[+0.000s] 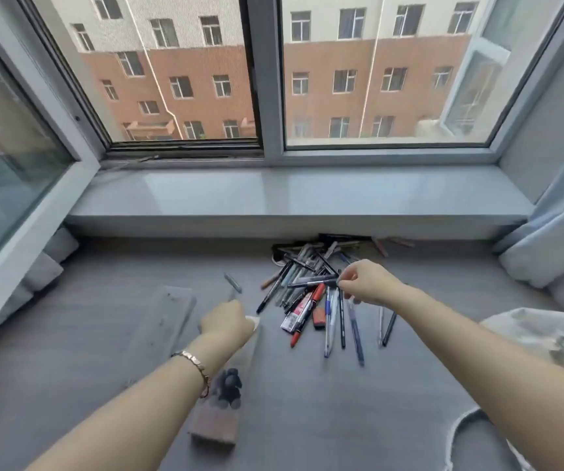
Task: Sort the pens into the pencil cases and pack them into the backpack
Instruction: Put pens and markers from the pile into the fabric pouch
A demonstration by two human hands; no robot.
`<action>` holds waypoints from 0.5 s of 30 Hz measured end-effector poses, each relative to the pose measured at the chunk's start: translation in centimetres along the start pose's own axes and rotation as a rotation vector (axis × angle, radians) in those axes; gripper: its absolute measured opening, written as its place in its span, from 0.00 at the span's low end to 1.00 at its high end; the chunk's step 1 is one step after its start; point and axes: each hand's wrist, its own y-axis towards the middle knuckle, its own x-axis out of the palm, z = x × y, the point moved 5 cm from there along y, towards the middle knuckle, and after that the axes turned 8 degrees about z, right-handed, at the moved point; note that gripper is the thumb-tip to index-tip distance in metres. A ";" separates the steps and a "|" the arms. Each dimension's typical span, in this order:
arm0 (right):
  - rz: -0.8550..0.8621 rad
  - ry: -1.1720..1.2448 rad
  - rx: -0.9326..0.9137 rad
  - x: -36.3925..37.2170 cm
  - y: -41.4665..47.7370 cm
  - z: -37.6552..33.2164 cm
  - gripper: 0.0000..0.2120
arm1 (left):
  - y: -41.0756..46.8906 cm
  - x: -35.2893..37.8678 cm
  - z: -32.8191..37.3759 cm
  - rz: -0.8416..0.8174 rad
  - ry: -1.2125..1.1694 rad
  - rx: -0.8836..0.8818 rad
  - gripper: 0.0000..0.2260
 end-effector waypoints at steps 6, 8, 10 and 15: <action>-0.020 -0.008 0.021 2.8 0.9 1.0 0.11 | -1.0 4.5 -2.1 -0.129 0.128 -0.098 0.31; -0.050 0.009 0.054 3.8 0.8 1.7 0.11 | -1.1 5.0 -2.0 -0.137 0.129 -0.100 0.37; -0.043 0.029 0.081 4.6 0.4 2.4 0.11 | -1.4 4.7 -1.7 -0.147 0.123 -0.074 0.42; 0.216 0.188 -0.124 4.6 -1.5 -1.3 0.16 | -2.2 0.7 1.4 -0.036 -0.013 0.187 0.46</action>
